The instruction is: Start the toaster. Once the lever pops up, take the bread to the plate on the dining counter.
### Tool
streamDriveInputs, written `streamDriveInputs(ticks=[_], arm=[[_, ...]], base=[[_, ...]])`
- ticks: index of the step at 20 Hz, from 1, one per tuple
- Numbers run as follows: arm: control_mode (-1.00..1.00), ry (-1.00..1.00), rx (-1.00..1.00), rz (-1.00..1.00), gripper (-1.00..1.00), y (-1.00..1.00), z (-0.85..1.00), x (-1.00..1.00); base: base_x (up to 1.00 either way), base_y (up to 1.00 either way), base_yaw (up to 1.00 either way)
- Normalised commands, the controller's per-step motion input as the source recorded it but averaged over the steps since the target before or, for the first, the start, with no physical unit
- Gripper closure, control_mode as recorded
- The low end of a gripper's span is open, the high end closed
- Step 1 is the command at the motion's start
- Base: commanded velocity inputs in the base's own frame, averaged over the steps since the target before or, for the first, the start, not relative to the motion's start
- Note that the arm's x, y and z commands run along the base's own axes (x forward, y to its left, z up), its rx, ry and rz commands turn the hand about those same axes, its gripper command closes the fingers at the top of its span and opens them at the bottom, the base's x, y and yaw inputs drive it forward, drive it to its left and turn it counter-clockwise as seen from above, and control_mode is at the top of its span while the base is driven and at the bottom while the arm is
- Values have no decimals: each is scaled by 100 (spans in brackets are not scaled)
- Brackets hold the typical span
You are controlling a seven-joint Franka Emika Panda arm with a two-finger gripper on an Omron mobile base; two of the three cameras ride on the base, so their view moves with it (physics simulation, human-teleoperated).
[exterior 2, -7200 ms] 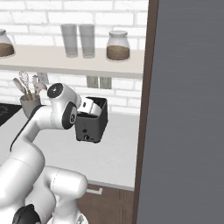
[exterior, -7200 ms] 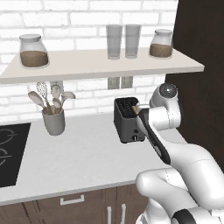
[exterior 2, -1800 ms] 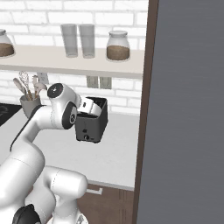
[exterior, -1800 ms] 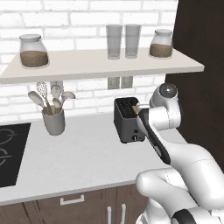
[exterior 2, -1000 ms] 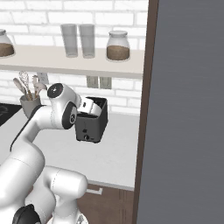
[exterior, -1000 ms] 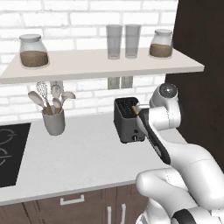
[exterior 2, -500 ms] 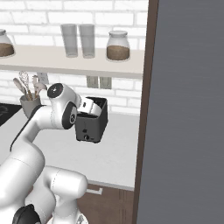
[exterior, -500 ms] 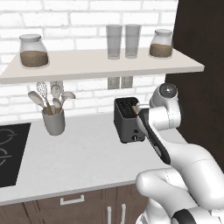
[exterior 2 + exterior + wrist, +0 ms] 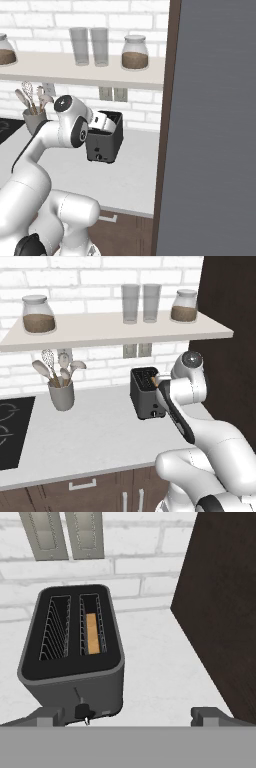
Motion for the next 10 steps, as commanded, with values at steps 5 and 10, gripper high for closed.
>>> streamDriveInputs(ticks=[5,10], arm=[[-100,0,0,0,-100,0,0,0],[-100,0,0,0,-100,0,0,0]], base=[[0,0,0],[0,0,0]])
